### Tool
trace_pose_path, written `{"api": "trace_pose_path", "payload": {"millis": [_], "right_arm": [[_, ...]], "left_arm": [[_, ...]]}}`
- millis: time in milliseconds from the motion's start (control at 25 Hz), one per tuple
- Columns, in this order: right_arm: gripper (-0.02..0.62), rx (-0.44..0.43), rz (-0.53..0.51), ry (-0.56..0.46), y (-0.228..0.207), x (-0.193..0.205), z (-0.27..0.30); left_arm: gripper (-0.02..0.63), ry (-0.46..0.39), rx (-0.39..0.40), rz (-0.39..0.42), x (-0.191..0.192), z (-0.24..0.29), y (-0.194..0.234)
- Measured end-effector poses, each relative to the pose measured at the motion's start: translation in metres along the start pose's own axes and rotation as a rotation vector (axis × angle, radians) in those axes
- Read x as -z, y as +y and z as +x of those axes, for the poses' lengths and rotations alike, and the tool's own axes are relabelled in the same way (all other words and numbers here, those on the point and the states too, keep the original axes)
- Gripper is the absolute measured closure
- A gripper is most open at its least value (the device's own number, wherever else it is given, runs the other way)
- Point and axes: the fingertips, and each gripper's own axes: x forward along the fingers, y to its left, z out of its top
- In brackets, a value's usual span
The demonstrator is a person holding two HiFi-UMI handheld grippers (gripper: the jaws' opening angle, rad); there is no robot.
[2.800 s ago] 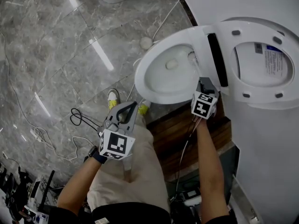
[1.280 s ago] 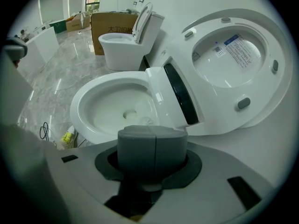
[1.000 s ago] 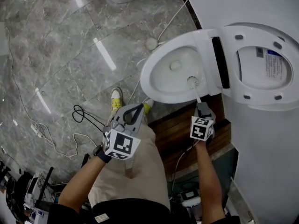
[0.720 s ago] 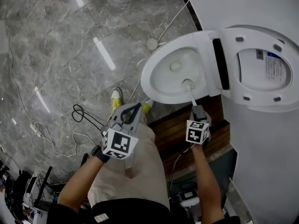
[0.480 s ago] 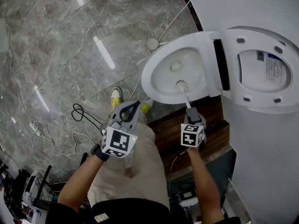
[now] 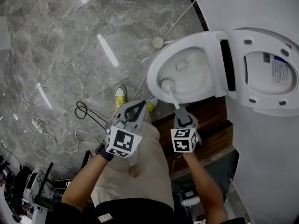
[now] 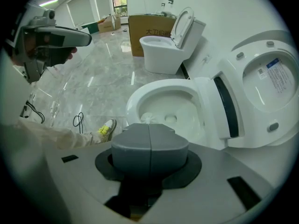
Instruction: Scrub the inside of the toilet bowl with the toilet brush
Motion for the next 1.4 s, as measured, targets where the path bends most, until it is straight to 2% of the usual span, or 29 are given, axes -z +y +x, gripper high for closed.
{"api": "trace_pose_path", "payload": {"millis": [240,440,640,880,1280,1400], "right_arm": [[0.440,-0.017,-0.054,-0.041,0.011,-0.027,0.004],[0.440,-0.058,0.000,-0.076,0.010,-0.046,0.005],[0.439,-0.118,0.093,-0.158,0.001,-0.056,0.014],[0.437,-0.133,0.106,-0.204,-0.014,-0.067,0.027],[0.437,-0.101,0.168,-0.276,-0.052,-0.075,0.044],[0.439,-0.078,0.153,-0.286,-0.057,-0.073,0.047]], "left_arm": [[0.588,-0.009,-0.025,-0.039,0.009,-0.004,0.009],[0.588,-0.018,-0.046,-0.062,0.012,-0.015,0.020],[0.588,-0.001,-0.060,-0.070,0.023,-0.015,0.023],[0.588,0.007,-0.041,-0.067,0.022,-0.013,0.018],[0.588,0.005,0.001,-0.011,0.010,0.001,0.004],[0.588,0.011,0.010,0.003,0.009,0.006,0.000]]}}
